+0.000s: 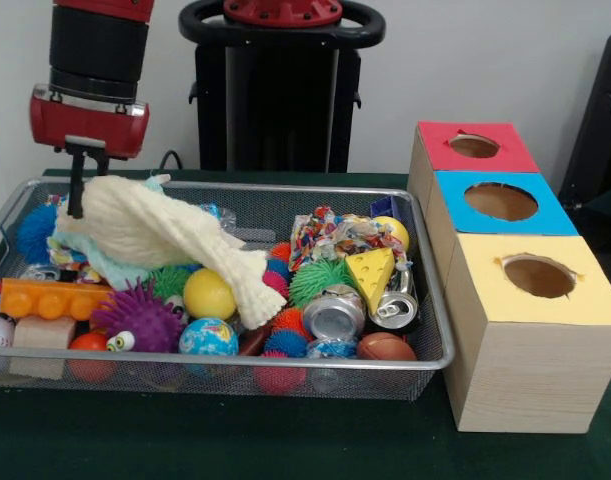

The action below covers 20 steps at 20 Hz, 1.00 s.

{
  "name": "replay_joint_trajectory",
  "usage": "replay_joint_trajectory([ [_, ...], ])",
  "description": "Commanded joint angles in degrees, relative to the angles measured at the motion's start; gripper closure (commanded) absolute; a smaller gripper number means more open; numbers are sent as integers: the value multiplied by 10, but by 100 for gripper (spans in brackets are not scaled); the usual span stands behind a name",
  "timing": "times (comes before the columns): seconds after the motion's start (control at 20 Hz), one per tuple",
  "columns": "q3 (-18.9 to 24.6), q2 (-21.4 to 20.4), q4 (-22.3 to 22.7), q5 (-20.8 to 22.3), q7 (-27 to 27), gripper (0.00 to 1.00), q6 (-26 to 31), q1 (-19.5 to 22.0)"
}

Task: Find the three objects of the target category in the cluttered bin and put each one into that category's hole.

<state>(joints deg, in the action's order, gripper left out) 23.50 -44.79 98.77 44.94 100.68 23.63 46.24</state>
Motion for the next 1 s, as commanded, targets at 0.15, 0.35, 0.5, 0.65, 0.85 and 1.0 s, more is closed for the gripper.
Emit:
replay_joint_trajectory([
  [0.15,69,34,-52,50,-209,100,70,35],
  [0.35,51,55,-46,73,-180,100,40,39],
  [0.5,38,62,-43,95,-157,100,16,36],
  [0.65,42,60,-45,105,-160,100,19,39],
  [0.85,34,40,-44,112,-170,100,45,45],
  [1.0,23,24,-39,118,-175,100,59,53],
])
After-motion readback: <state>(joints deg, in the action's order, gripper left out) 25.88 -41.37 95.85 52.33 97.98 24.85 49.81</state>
